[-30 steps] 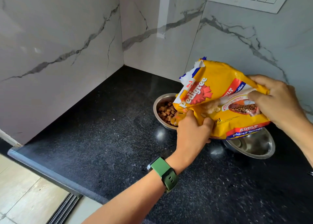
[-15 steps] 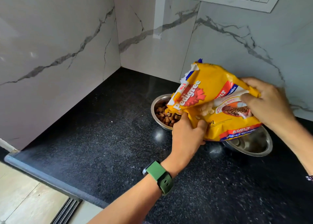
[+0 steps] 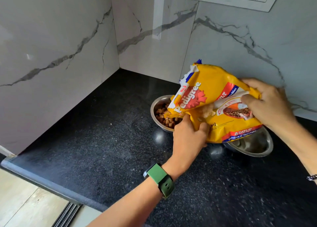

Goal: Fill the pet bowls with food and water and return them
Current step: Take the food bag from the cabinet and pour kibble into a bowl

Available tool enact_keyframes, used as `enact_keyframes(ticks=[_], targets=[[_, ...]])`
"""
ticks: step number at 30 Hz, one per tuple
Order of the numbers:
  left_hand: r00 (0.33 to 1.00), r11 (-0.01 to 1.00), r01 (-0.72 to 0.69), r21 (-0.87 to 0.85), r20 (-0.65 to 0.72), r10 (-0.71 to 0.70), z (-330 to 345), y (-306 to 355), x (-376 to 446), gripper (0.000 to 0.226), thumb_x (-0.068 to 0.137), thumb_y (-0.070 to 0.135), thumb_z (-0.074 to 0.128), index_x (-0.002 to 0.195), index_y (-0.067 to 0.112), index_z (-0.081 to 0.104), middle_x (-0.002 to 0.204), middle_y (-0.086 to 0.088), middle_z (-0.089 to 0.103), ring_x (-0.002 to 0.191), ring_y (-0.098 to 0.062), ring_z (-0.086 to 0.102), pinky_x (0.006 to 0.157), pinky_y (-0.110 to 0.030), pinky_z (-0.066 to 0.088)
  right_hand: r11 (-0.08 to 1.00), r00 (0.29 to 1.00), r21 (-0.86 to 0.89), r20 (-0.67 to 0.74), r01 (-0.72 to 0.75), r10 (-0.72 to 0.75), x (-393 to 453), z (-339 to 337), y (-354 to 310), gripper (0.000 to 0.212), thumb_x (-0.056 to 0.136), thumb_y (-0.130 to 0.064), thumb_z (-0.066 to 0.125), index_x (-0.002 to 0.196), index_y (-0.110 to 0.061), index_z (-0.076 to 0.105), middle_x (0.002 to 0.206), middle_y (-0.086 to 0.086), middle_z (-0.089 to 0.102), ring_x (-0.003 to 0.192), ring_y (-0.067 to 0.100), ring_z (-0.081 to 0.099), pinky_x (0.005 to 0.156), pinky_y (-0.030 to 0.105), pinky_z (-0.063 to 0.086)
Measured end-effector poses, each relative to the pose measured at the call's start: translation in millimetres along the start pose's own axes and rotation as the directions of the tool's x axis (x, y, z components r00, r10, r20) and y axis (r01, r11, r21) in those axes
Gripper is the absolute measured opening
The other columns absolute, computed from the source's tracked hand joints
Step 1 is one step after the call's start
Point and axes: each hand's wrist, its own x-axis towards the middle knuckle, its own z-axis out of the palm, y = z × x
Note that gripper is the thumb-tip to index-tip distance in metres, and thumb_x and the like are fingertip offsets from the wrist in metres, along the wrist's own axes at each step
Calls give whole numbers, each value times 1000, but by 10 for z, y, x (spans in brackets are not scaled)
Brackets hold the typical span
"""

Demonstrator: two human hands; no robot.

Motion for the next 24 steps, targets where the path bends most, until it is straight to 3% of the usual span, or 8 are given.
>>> enact_keyframes(ticks=[3,6,10,12,14,19,24], targets=[[1000,1000,-8,-15,-7,8,17,0,-14,33,68,45,50,94,23,50,89,-8,69,77,-34,69,70,-49,58,1000,1000,-1,-28,5,-5,-4,-8,42,42,79,-11,54,115,-31,60,84,-3,65,74,20,63,53,3,43],[999,1000,-28,-4,-17,28,8,39,-4,38,64,49,49,92,22,50,89,-10,69,78,-36,69,70,-50,58,1000,999,27,-50,-6,8,-3,-29,7,41,83,-5,54,114,-30,63,79,-7,63,68,17,61,50,3,43],[993,993,-110,45,-34,111,-33,123,-49,35,71,42,49,98,20,53,83,0,64,82,-30,65,74,-36,54,997,992,65,-121,46,-38,-41,-63,-61,43,82,-9,55,119,-31,58,86,-5,65,75,16,64,65,18,52],[995,993,-97,65,-28,99,-36,90,-36,33,71,40,48,97,19,53,83,-2,65,81,-30,65,74,-37,54,998,995,36,-96,43,-39,-46,-31,-49,44,79,-15,53,121,-27,59,89,-5,65,75,15,63,60,13,49],[999,998,-52,36,-14,52,-13,46,-31,27,67,45,47,85,26,48,87,-10,68,76,-36,68,71,-47,57,1000,998,2,-55,8,-8,-36,2,-20,49,73,-21,49,121,-23,61,90,-2,65,74,18,62,51,7,46],[999,999,-42,32,-20,43,26,22,-20,35,60,51,44,86,28,47,89,-12,70,75,-38,69,68,-50,58,1000,998,5,-70,9,-9,-77,-25,-41,39,82,-10,54,119,-19,63,86,-1,62,68,8,55,51,-5,37],[996,996,-86,34,-23,86,10,74,-30,35,63,50,45,87,24,49,87,-12,68,77,-37,67,69,-49,58,998,997,54,-78,-6,11,-84,-62,-56,41,87,-2,52,120,-25,61,85,-1,63,70,3,60,49,8,47]])
